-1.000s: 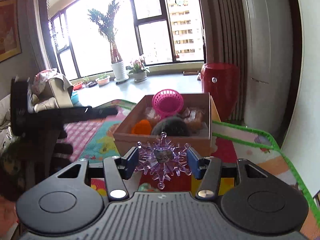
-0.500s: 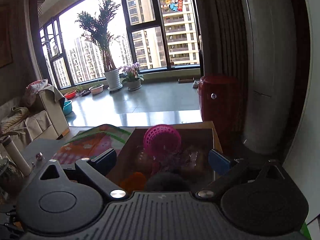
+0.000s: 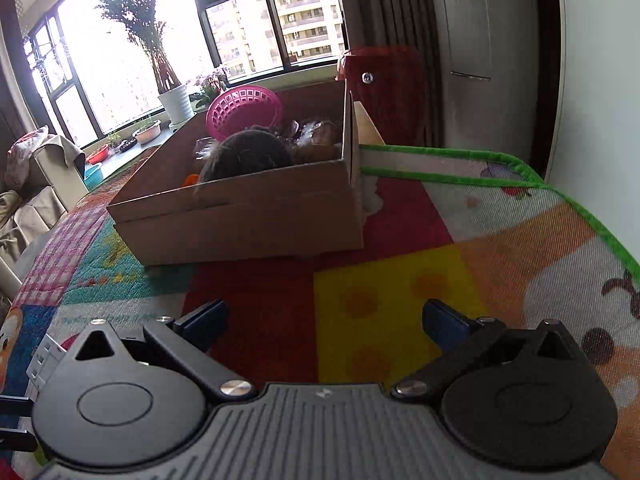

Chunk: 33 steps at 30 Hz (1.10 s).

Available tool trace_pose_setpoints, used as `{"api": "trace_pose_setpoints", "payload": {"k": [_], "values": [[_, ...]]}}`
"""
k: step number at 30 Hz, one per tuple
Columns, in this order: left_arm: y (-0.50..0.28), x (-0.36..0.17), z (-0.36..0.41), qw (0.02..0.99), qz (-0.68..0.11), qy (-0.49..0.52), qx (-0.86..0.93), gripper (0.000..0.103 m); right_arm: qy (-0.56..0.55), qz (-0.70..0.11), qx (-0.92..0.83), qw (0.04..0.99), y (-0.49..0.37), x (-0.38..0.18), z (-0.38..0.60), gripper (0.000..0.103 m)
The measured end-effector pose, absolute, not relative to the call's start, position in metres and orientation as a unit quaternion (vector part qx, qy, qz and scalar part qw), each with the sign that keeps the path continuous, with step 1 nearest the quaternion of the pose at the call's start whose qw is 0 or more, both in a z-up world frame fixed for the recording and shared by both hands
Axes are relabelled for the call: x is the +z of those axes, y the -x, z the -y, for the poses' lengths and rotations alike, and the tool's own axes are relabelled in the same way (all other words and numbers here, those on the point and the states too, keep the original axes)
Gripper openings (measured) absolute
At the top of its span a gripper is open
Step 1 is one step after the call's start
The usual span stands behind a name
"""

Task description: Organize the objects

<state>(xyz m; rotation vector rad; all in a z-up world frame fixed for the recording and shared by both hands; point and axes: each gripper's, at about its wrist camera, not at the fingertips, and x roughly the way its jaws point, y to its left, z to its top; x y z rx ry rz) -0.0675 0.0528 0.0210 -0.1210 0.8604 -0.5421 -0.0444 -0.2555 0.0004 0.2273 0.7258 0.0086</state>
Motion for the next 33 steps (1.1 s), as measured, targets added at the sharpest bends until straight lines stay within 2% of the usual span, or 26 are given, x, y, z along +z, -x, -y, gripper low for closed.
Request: {"api": "trace_pose_setpoints", "payload": {"k": [5, 11, 20, 22, 28, 33], "values": [[0.029, 0.023, -0.058, 0.869, -0.42, 0.141, -0.221, 0.049, -0.095, -0.349, 0.008, 0.932, 0.048, 0.001, 0.25, 0.103], [-0.022, 0.028, -0.047, 0.871, -0.419, 0.163, -0.199, 0.049, -0.08, -0.349, 0.011, 0.934, 0.048, 0.004, 0.243, 0.103], [-0.024, 0.025, 0.028, 0.871, -0.431, 0.062, -0.228, 0.051, -0.091, -0.342, 0.011, 0.935, 0.049, 0.003, 0.248, 0.103], [-0.016, 0.026, 0.043, 0.88, -0.418, 0.021, -0.224, 0.055, -0.096, -0.339, 0.01, 0.936, 0.05, 0.004, 0.249, 0.103], [0.01, 0.022, 0.076, 0.886, -0.394, -0.108, -0.218, 0.054, -0.116, -0.336, 0.006, 0.935, 0.051, 0.004, 0.255, 0.103], [0.016, 0.023, 0.073, 0.887, -0.395, -0.104, -0.217, 0.054, -0.122, -0.334, 0.005, 0.935, 0.052, 0.005, 0.256, 0.103]]}}
